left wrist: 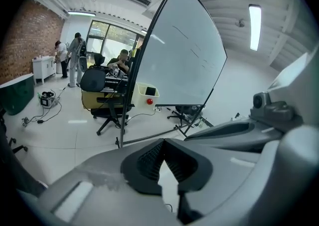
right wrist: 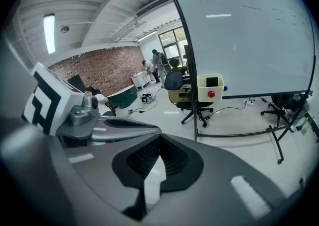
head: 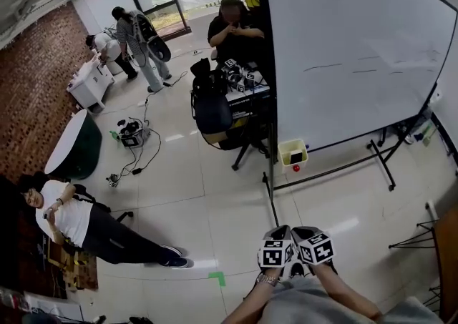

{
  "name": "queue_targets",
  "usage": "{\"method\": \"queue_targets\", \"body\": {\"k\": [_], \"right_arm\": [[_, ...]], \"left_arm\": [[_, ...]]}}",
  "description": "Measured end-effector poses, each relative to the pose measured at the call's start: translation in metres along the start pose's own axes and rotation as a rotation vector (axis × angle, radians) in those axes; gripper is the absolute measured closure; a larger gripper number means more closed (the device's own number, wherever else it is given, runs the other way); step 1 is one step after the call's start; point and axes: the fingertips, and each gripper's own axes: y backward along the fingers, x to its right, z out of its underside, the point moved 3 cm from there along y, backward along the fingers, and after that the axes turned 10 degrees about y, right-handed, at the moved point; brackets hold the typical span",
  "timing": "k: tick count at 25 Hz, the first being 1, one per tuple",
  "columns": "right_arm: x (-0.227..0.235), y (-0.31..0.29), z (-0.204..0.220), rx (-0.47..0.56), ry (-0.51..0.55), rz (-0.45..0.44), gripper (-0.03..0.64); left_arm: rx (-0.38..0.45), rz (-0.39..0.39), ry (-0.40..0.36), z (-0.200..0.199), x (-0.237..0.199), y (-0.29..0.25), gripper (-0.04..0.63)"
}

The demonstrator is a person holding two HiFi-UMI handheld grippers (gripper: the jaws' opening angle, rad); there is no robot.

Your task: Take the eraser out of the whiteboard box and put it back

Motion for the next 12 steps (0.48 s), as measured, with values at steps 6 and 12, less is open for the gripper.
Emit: {"method": "queue_targets", "body": {"k": [6,12], "right_arm": [[0.009,0.007,-0.026,0.062,0.011,-0.014,0.614],[0.010,0.012,-0.022,0.060,0.012,-0.042,0.614]], "left_arm": [[0.029,-0.013,-0.018,-0.017,0.009,0.003,0.592],[0.030,-0.034,-0.037,-0.017,0.016,0.007,0.592]]}}
